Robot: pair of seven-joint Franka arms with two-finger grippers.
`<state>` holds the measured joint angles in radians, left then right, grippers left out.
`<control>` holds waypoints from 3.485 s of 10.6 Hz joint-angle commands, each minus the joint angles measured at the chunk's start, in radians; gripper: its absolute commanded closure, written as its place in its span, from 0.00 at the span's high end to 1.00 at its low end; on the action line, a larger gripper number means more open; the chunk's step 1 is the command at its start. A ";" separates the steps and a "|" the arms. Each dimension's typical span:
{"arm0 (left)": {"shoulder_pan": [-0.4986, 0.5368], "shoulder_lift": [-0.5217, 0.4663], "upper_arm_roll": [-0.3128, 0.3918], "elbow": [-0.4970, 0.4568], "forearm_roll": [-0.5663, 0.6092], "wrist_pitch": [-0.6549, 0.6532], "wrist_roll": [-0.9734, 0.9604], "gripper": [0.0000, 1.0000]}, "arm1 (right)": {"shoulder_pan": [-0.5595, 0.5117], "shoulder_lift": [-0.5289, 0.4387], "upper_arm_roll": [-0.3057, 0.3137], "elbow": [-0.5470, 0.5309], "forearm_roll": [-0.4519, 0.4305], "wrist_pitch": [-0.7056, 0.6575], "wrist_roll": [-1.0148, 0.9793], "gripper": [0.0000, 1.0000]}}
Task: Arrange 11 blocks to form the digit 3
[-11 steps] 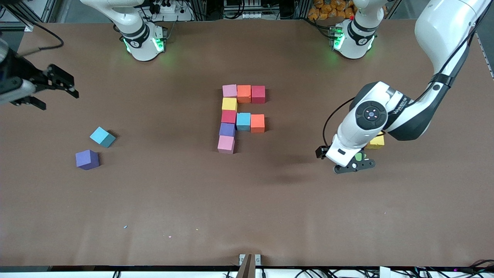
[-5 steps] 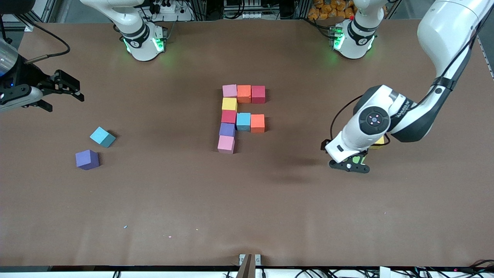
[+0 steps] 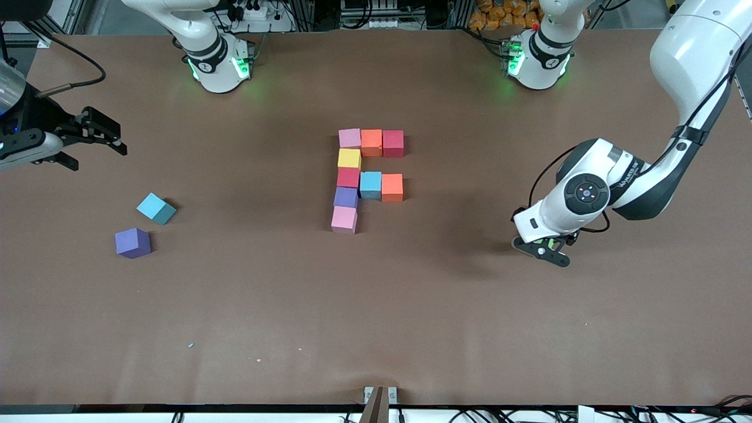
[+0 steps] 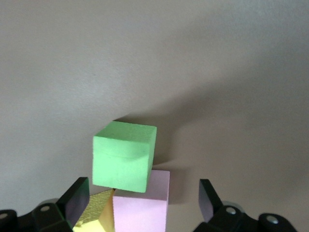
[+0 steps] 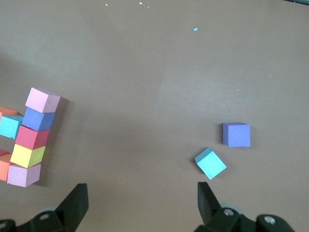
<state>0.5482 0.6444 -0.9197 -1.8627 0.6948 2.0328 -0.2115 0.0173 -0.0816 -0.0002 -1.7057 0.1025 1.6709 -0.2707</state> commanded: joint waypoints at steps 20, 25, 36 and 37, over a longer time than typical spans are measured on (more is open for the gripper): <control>0.047 0.123 0.090 -0.030 0.154 0.185 0.041 0.86 | -0.120 0.063 -0.003 0.069 -0.070 -0.142 0.010 1.00; 0.027 0.106 0.082 -0.027 0.140 0.181 -0.098 0.16 | -0.120 0.063 -0.003 0.069 -0.070 -0.140 0.010 1.00; -0.270 0.120 0.017 0.149 -0.021 0.178 -1.076 0.00 | -0.123 0.062 -0.003 0.069 -0.070 -0.142 0.010 1.00; -0.342 0.121 0.063 0.178 -0.062 0.178 -1.168 0.00 | -0.125 0.062 -0.003 0.069 -0.070 -0.142 0.010 1.00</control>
<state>0.2892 0.7618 -0.9154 -1.7394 0.6828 2.2148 -1.2862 -0.0894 -0.0277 -0.0166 -1.6595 0.0455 1.5475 -0.2701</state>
